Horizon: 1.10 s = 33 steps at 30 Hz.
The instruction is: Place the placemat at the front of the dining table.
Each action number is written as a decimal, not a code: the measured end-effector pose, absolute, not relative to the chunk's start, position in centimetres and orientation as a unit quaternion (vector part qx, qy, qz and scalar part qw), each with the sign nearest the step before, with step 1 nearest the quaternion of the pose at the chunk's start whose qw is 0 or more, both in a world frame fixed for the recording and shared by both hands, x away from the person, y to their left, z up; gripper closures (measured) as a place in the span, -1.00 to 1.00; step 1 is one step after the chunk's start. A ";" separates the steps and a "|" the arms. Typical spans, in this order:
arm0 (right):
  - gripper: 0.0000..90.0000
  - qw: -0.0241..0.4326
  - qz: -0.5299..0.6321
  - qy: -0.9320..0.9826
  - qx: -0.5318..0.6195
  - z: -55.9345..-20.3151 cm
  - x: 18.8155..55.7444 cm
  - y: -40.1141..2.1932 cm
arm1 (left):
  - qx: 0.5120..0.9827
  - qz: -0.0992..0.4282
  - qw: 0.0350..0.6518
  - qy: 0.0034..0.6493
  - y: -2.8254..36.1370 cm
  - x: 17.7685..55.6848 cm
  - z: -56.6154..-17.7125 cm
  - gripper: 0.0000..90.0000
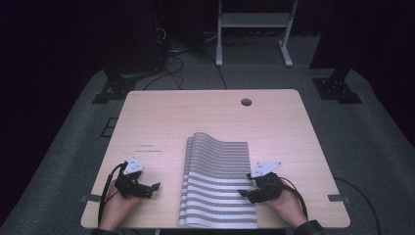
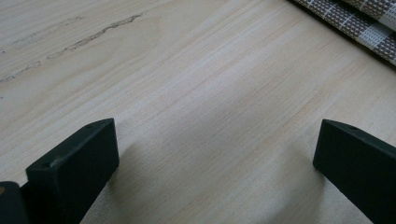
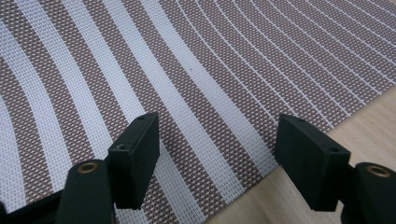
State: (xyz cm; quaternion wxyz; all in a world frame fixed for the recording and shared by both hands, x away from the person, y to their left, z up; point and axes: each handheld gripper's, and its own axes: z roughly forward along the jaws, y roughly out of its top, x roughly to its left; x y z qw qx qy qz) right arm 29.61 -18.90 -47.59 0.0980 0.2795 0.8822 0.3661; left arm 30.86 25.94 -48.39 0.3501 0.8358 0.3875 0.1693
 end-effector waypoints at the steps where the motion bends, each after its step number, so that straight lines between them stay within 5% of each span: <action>1: -0.31 0.097 0.366 0.882 0.281 -47.6 29.6 -18.9 | 0.836 0.169 0.350 0.388 25.9 30.9 -48.4 -1.00; 7: -0.19 0.095 0.363 0.882 0.285 -47.4 29.5 -19.0 | 0.836 0.169 0.350 0.387 25.9 30.9 -48.4 -1.00; 10: 0.24 0.103 0.364 0.880 0.288 -47.2 29.4 -19.3 | 0.837 0.169 0.351 0.385 25.9 30.8 -48.4 -1.00; 18: 0.83 0.103 0.366 0.877 0.293 -47.0 29.5 -19.9 | 0.837 0.169 0.351 0.385 25.9 30.8 -48.4 -1.00; 33: 0.89 0.101 0.362 0.872 0.313 -46.3 29.9 -21.8 | 0.837 0.169 0.351 0.385 25.9 30.8 -48.4 -1.00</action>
